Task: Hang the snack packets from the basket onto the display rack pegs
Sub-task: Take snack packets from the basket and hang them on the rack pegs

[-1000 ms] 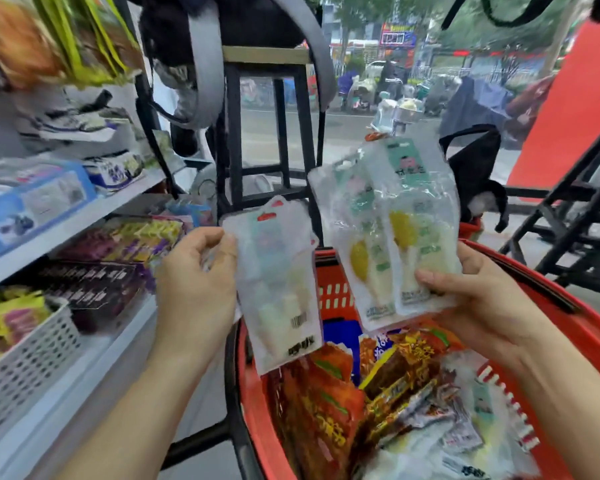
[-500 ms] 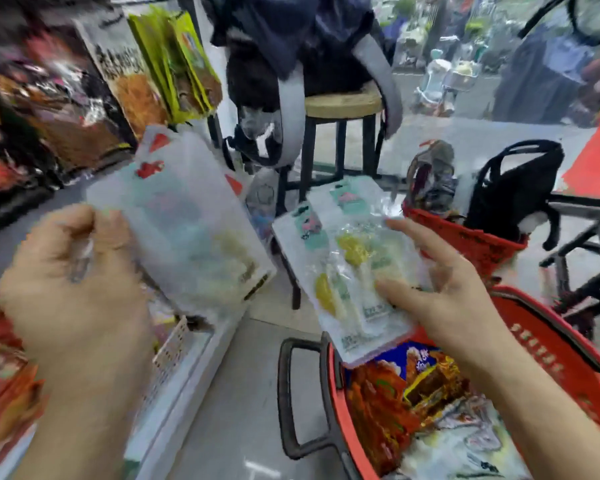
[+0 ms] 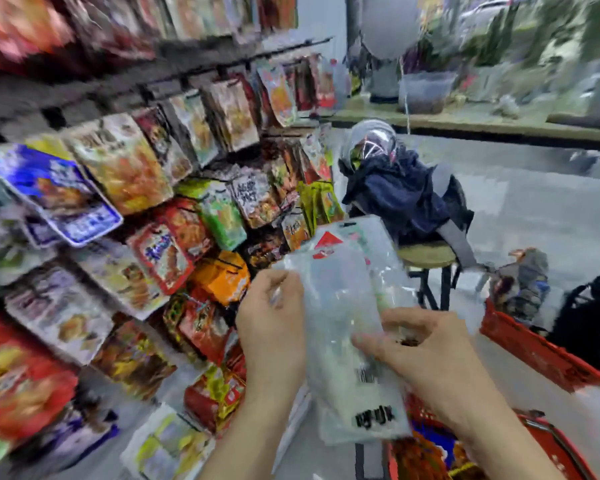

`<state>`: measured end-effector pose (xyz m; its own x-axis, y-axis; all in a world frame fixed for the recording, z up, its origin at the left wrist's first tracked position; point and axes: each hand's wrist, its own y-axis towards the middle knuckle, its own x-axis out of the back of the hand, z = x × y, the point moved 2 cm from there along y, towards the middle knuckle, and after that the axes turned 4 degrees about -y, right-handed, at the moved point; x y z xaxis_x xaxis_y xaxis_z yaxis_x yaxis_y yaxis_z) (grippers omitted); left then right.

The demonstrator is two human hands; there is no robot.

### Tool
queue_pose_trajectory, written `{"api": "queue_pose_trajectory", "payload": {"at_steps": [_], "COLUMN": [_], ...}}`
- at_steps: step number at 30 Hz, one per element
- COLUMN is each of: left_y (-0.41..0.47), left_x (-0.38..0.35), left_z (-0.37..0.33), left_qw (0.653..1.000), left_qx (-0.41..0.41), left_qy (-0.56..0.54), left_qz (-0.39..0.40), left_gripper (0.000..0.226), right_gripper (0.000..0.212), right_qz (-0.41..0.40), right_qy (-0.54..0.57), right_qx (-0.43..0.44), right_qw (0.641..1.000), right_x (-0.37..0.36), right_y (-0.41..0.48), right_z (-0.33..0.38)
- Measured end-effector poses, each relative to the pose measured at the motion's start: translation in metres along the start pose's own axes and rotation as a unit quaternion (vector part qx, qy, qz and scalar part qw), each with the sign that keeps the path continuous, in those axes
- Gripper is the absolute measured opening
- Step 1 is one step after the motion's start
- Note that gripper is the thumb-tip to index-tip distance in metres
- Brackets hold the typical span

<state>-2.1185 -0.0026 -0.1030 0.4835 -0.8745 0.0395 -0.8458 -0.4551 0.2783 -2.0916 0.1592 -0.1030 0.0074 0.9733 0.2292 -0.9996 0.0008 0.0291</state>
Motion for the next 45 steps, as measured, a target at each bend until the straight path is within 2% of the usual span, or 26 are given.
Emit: {"api": "queue_pose_trajectory", "payload": {"at_steps": [2,4,5,8,11,13,15,16,17,18,19,21,22,24,26,29,31,33,35,37,38,40,41,43,44,45], "left_y": [0.006,0.007,0.007,0.003,-0.011,-0.026,-0.037,-0.041,-0.043,-0.048,-0.053,-0.062,-0.067,-0.072,-0.079,-0.095,-0.101,-0.105,-0.109,-0.116,-0.121,-0.128,-0.130,-0.125,-0.122,-0.119], "left_x": [0.012,0.031,0.044,0.086,0.127,0.143,0.158,0.163,0.164,0.170,0.178,0.203,0.217,0.243,0.266,0.297,0.321,0.343,0.361,0.377,0.388,0.407,0.416,0.428,0.431,0.438], "left_z": [-0.030,-0.049,-0.059,-0.079,-0.099,-0.114,-0.140,-0.151,-0.154,-0.154,-0.148,-0.137,-0.134,-0.138,-0.143,-0.149,-0.150,-0.148,-0.148,-0.153,-0.156,-0.166,-0.173,-0.183,-0.183,-0.184], "left_qw": [0.999,0.995,0.992,0.980,0.977,0.982,0.973,0.948,0.918,0.879,0.860,0.884,0.909,0.928,0.925,0.913,0.906,0.882,0.873,0.894,0.907,0.919,0.909,0.864,0.852,0.859], "left_qx": [-0.001,0.026,0.040,0.077,0.073,0.016,-0.147,-0.243,-0.300,-0.341,-0.351,-0.321,-0.276,-0.204,-0.180,-0.201,-0.194,-0.196,-0.179,-0.125,-0.093,-0.082,-0.103,-0.149,-0.164,-0.161], "left_qy": [-0.028,-0.083,-0.109,-0.172,-0.168,-0.123,0.019,0.134,0.229,0.320,0.361,0.330,0.299,0.291,0.315,0.339,0.361,0.415,0.441,0.419,0.398,0.372,0.384,0.460,0.482,0.475], "left_qz": [-0.020,-0.042,-0.050,-0.065,-0.108,-0.142,-0.176,-0.159,-0.118,-0.098,-0.079,-0.077,-0.092,-0.111,-0.110,-0.105,-0.106,-0.106,-0.104,-0.100,-0.098,-0.107,-0.122,-0.141,-0.124,-0.105], "left_gripper": [0.008,0.003,0.008,0.025,0.030,0.031,0.027,0.029,0.039,0.046,0.042,0.022,0.025,0.052,0.056,0.039,0.035,0.033,0.033,0.037,0.040,0.037,0.033,0.035,0.040,0.045], "right_gripper": [0.010,0.030,0.032,0.019,0.023,0.019,0.010,0.010,0.012,0.014,0.017,0.024,0.027,0.021,0.011,0.024,0.036,0.037,0.016,0.007,0.009,0.011,0.013,0.021,0.023,0.023], "right_qz": [0.008,-0.016,-0.031,-0.029,-0.006,0.026,0.057,0.079,0.105,0.139,0.169,0.218,0.238,0.263,0.278,0.303,0.306,0.300,0.285,0.278,0.272,0.263,0.262,0.270,0.286,0.304], "right_qy": [-0.001,0.022,0.039,0.081,0.098,0.106,0.110,0.118,0.128,0.142,0.167,0.215,0.228,0.246,0.270,0.301,0.304,0.284,0.262,0.236,0.220,0.193,0.179,0.161,0.156,0.155], "right_qx": [0.030,0.050,0.050,0.060,0.075,0.085,0.087,0.091,0.092,0.094,0.084,0.056,0.054,0.048,0.017,-0.049,-0.072,-0.031,0.031,0.068,0.080,0.107,0.129,0.184,0.207,0.226], "right_qw": [1.000,0.998,0.997,0.995,0.992,0.990,0.989,0.986,0.982,0.975,0.968,0.950,0.943,0.932,0.922,0.903,0.899,0.910,0.921,0.929,0.933,0.939,0.939,0.931,0.923,0.912], "right_x": [0.001,0.003,0.005,0.007,-0.005,-0.024,-0.050,-0.064,-0.077,-0.090,-0.102,-0.123,-0.131,-0.149,-0.169,-0.199,-0.218,-0.235,-0.250,-0.265,-0.273,-0.282,-0.286,-0.293,-0.296,-0.302], "right_y": [0.001,0.000,-0.002,-0.002,-0.001,-0.001,-0.007,-0.013,-0.019,-0.025,-0.032,-0.044,-0.048,-0.059,-0.072,-0.096,-0.114,-0.134,-0.150,-0.160,-0.164,-0.172,-0.177,-0.189,-0.196,-0.205], "right_z": [0.026,0.044,0.053,0.072,0.094,0.106,0.114,0.119,0.124,0.130,0.136,0.149,0.154,0.162,0.166,0.173,0.179,0.188,0.196,0.198,0.197,0.201,0.205,0.213,0.217,0.224]}}
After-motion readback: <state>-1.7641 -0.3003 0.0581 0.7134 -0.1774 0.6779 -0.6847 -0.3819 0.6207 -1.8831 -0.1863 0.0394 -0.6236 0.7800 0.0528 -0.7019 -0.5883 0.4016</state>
